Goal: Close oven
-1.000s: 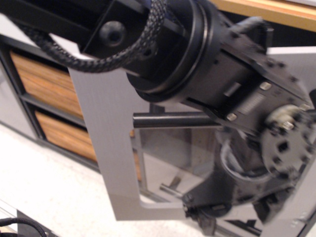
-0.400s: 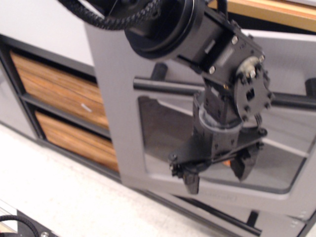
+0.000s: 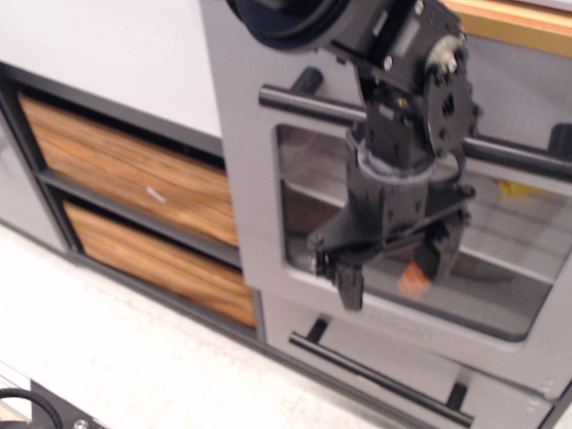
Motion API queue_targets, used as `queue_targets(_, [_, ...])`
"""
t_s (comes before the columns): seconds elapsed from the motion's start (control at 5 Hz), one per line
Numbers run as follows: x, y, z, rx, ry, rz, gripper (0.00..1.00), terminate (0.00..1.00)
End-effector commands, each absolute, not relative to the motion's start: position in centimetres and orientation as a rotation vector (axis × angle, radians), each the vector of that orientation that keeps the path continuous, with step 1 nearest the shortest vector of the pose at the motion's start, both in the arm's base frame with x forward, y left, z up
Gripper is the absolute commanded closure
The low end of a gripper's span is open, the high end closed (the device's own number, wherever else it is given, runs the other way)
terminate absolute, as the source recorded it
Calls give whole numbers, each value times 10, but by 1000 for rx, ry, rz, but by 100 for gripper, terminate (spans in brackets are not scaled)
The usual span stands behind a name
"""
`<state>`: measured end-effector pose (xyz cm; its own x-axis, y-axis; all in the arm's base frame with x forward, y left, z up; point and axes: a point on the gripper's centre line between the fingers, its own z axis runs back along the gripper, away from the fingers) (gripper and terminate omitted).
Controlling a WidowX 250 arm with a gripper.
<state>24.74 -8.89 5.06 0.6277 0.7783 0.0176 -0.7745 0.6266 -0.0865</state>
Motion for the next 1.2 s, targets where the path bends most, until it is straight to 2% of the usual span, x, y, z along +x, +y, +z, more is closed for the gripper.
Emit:
queue_targets(0.0, [264, -79, 64, -101, -84, 917, 0, 0])
queue_targets(1.0, [271, -73, 69, -90, -85, 927, 0, 0])
